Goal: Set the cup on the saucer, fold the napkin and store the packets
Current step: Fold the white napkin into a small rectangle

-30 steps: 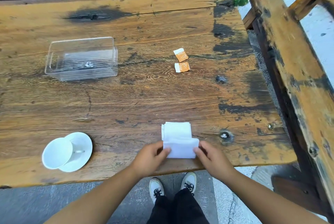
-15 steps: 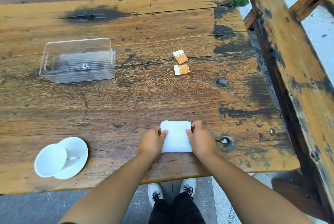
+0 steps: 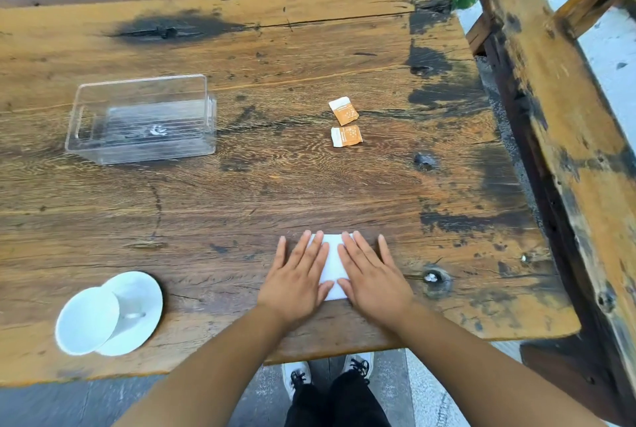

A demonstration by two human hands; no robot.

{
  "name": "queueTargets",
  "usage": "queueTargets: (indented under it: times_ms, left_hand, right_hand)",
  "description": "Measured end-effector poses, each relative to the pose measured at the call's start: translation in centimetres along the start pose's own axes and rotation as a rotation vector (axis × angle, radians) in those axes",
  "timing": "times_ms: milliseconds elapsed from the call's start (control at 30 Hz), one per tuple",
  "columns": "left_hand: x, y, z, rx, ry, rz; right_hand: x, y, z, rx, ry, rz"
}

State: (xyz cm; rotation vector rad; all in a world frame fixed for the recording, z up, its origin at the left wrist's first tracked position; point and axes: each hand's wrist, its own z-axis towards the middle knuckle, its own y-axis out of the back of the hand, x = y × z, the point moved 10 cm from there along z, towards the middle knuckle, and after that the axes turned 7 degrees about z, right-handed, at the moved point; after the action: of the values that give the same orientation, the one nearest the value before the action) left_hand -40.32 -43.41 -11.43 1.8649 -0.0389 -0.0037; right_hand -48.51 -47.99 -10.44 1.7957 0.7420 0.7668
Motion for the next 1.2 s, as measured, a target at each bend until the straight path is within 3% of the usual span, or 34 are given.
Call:
queueTargets:
  times_ms: [133,267,600,767,1100,1200]
  left_hand:
    - [0.9,-1.4,0.7,0.065,-0.029,0.033]
    - [1.4,-1.2,-0.2,0.063,-0.032,0.026]
    - [9.0,-2.8,-12.0,0.07,0.086,0.039]
    - [11.2,-3.9,-14.9,0.05,0.104,0.035]
    - [12.1,-4.0,-16.2,0.049,0.096,0.039]
    - [12.2,-1.8,-15.5,-0.045,0.123,-0.026]
  right_hand:
    - [-0.5,-2.2,0.9,0.11,-0.002,0.031]
    - [0.6,-1.5,0.6,0.071,-0.023,0.026]
    - [14.6,-3.1,1.2,0.074,0.112,0.061]
    - [18.1,-4.0,1.4,0.072,0.134,0.078]
    - [19.3,-3.4,1.0,0.102,0.109,0.065]
    - [17.9,-1.3,1.1,0.035,0.094,0.106]
